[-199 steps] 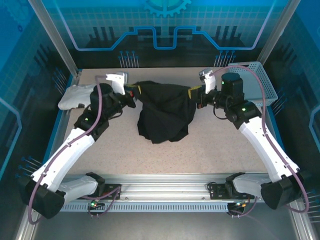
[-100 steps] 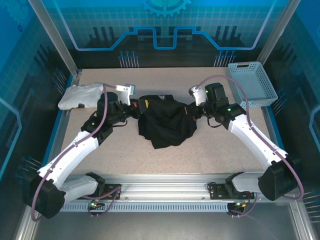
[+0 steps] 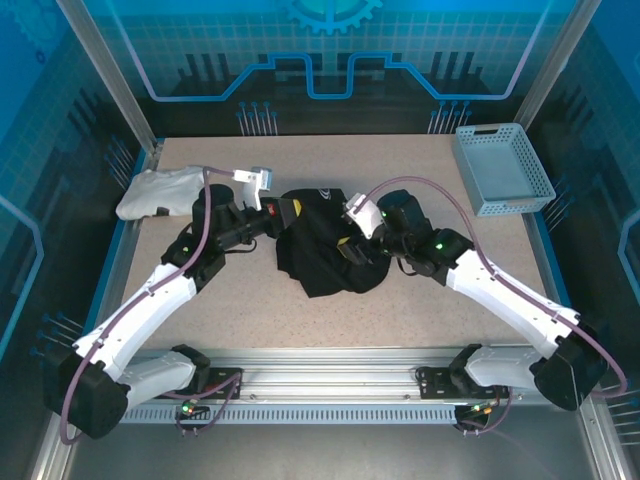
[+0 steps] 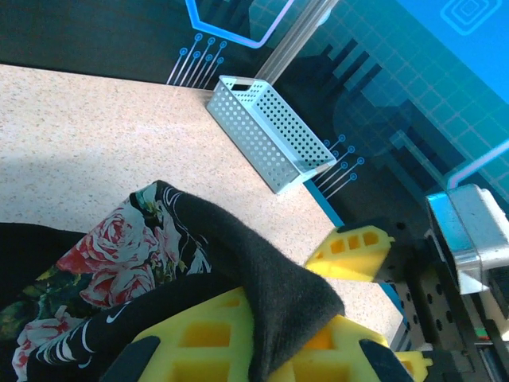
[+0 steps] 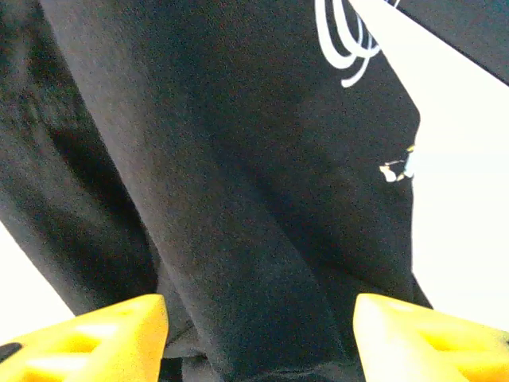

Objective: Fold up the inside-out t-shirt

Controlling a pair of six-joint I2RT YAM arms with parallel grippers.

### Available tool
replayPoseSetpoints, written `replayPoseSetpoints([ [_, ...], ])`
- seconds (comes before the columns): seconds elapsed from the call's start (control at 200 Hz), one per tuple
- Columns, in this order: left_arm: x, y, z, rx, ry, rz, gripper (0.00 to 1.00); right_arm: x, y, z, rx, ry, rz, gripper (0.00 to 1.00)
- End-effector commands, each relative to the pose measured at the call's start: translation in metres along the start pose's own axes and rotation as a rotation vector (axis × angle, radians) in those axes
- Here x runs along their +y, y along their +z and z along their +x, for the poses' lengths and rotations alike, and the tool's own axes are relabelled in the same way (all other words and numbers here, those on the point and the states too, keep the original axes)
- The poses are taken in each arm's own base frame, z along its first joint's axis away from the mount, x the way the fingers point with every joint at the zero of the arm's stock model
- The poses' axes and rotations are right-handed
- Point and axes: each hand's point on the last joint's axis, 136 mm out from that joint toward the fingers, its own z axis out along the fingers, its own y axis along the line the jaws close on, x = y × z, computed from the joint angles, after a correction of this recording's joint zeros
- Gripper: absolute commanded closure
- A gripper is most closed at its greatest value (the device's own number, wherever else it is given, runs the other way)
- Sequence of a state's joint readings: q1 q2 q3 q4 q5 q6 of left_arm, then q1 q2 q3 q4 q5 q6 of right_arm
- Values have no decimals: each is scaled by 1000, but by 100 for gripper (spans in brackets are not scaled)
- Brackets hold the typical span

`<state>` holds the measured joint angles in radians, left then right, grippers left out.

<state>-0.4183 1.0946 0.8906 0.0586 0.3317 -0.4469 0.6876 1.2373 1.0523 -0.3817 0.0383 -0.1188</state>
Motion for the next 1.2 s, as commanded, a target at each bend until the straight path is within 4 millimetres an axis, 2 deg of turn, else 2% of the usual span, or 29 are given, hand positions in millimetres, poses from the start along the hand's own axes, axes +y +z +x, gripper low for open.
replayPoseSetpoints([
  [0.0, -15, 1, -8, -21, 17, 59, 100, 8, 16, -18, -40, -48, -39, 32],
  [0.1, -16, 1, -8, -21, 19, 56, 100, 20, 32, -24, -49, -26, -114, 33],
  [0.165, -15, 0, -10, -25, 20, 47, 100, 27, 38, -24, -48, -8, -150, 38],
  [0.205, -16, 0, -10, -27, 26, 44, 100, 26, 41, -23, -45, 1, -145, 50],
  [0.265, -13, 0, -11, -28, 39, 23, 100, 19, 38, -22, -32, 14, -119, 74],
  [0.315, -7, -1, -14, -37, 55, -18, 100, 14, 28, -24, -31, 30, -119, 90],
  [0.36, 2, -2, -17, -48, 72, -77, 100, 8, 14, -27, -50, 64, -137, 100],
  [0.445, 16, -4, -27, -76, 119, -176, 100, 1, -23, -41, -133, 148, -230, 100],
  [0.54, 9, -5, -47, -112, 170, -195, 100, -6, -69, -68, -252, 193, -308, 100],
  [0.61, -4, -9, -76, -185, 194, -196, 100, -17, -98, -91, -329, 184, -277, 100],
  [0.665, -16, -17, -109, -266, 218, -216, 100, -31, -116, -110, -372, 175, -208, 100],
  [0.745, -45, -32, -155, -377, 270, -196, 100, -65, -132, -130, -396, 203, -27, 100],
  [0.795, -66, -41, -178, -439, 298, -155, 100, -89, -139, -137, -389, 238, 97, 100],
  [0.835, -81, -50, -194, -490, 322, -135, 100, -101, -142, -143, -387, 255, 148, 100],
  [0.885, -94, -64, -211, -547, 369, -132, 100, -104, -141, -153, -394, 259, 147, 100],
  [0.945, -99, -78, -227, -601, 425, -186, 100, -92, -137, -168, -421, 228, 64, 100],
  [1.01, -99, -91, -237, -639, 482, -249, 100, -76, -135, -179, -456, 188, -46, 100],
  [1.065, -97, -95, -235, -646, 516, -271, 100, -61, -133, -180, -465, 153, -131, 100],
  [1.121, -88, -90, -223, -617, 510, -275, 100, -53, -127, -174, -449, 148, -181, 100],
  [1.196, -62, -67, -190, -515, 459, -280, 100, -40, -116, -159, -416, 152, -276, 100],
])
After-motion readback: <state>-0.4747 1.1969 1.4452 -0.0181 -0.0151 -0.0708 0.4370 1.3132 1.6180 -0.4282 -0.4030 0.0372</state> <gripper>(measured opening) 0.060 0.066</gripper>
